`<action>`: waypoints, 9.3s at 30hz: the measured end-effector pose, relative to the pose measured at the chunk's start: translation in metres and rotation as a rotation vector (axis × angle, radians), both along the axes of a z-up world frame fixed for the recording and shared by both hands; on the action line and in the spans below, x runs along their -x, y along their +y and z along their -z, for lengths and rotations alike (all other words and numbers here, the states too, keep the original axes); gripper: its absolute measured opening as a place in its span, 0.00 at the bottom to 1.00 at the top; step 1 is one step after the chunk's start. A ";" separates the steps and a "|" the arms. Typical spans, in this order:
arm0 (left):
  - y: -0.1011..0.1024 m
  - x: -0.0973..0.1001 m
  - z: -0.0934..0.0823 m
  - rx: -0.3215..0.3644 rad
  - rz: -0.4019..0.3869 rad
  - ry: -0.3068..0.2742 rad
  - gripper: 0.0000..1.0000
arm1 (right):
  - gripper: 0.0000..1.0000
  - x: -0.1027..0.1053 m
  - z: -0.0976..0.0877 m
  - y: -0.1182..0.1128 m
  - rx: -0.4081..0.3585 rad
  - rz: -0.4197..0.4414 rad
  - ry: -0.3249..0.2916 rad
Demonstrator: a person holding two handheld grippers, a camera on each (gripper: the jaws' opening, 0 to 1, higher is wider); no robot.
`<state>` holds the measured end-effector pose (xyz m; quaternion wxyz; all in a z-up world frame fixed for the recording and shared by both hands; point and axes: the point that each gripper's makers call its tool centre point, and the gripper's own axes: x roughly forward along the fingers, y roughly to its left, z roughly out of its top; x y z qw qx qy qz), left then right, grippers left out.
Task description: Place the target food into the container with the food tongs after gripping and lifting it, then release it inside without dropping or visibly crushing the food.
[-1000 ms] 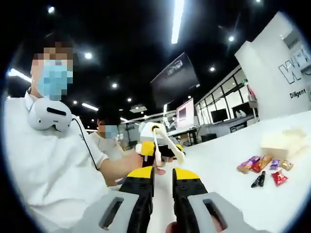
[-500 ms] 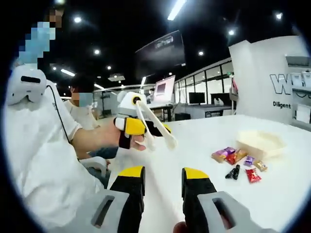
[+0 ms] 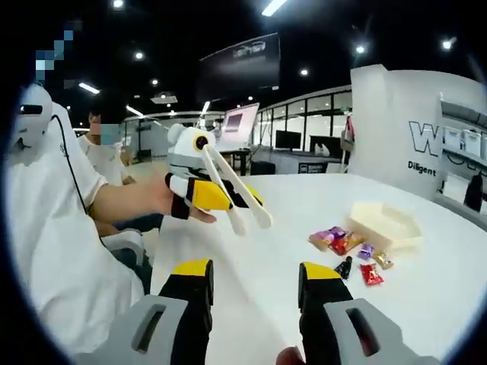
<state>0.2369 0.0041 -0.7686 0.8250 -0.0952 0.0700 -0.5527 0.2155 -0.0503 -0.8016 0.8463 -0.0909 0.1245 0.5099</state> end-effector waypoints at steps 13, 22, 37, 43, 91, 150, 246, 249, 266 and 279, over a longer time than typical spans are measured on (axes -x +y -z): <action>0.013 -0.029 -0.002 -0.039 -0.087 0.000 0.23 | 0.41 -0.005 -0.006 -0.007 0.032 0.049 -0.025; 0.022 -0.055 0.002 -0.077 -0.156 0.016 0.23 | 0.40 -0.012 -0.006 -0.009 0.045 0.054 -0.032; 0.018 -0.089 0.011 -0.132 -0.183 0.027 0.23 | 0.40 -0.024 -0.005 -0.013 0.044 0.054 -0.029; 0.013 -0.102 0.016 -0.160 -0.195 0.029 0.23 | 0.39 -0.031 -0.004 -0.014 0.042 0.062 -0.027; 0.027 -0.134 0.059 -0.366 -0.238 -0.003 0.23 | 0.38 -0.051 0.009 -0.017 0.051 0.062 0.000; 0.076 -0.178 0.060 -0.431 -0.449 -0.003 0.23 | 0.37 -0.054 0.012 -0.021 0.056 0.070 0.010; 0.045 -0.181 0.060 -0.473 -0.407 0.057 0.24 | 0.37 -0.055 0.016 -0.027 0.059 0.086 0.020; 0.043 -0.182 0.061 -0.474 -0.403 0.064 0.24 | 0.37 -0.055 0.016 -0.027 0.059 0.087 0.020; 0.043 -0.188 0.068 -0.504 -0.397 0.066 0.27 | 0.37 -0.055 0.016 -0.029 0.061 0.089 0.019; 0.050 -0.193 0.078 -0.568 -0.405 0.042 0.25 | 0.37 -0.055 0.016 -0.028 0.063 0.089 0.021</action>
